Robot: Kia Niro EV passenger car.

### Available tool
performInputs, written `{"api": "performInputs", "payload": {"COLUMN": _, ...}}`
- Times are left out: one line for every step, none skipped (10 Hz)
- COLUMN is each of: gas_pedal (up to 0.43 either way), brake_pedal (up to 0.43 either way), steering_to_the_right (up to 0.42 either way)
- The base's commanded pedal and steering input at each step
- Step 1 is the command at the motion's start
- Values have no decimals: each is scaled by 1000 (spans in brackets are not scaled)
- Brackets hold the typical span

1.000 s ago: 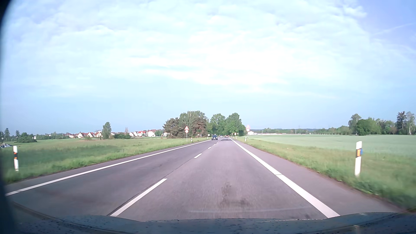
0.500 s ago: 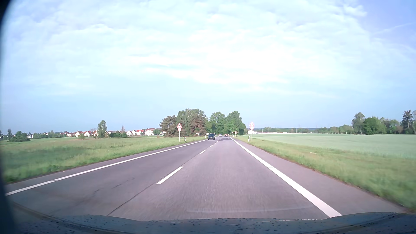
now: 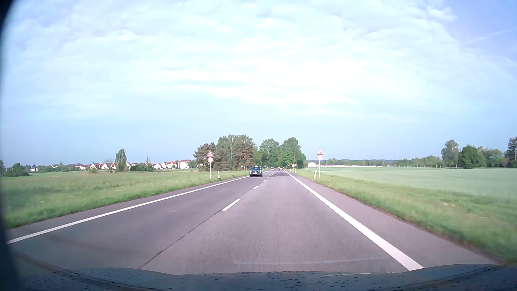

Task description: Follow the waypoints while adhering to traffic rules and regulations

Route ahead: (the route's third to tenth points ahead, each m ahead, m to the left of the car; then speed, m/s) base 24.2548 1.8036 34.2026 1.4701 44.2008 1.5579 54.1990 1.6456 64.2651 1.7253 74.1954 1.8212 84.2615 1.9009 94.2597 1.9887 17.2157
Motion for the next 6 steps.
{"api": "performInputs", "payload": {"gas_pedal": 0, "brake_pedal": 0, "steering_to_the_right": 0}}
{"api": "performInputs", "payload": {"gas_pedal": 0, "brake_pedal": 0, "steering_to_the_right": -2}}
{"api": "performInputs", "payload": {"gas_pedal": 0, "brake_pedal": 0, "steering_to_the_right": -3}}
{"api": "performInputs", "payload": {"gas_pedal": 0, "brake_pedal": 0, "steering_to_the_right": -3}}
{"api": "performInputs", "payload": {"gas_pedal": 0, "brake_pedal": 0, "steering_to_the_right": -3}}
{"api": "performInputs", "payload": {"gas_pedal": 0, "brake_pedal": 0, "steering_to_the_right": -3}}
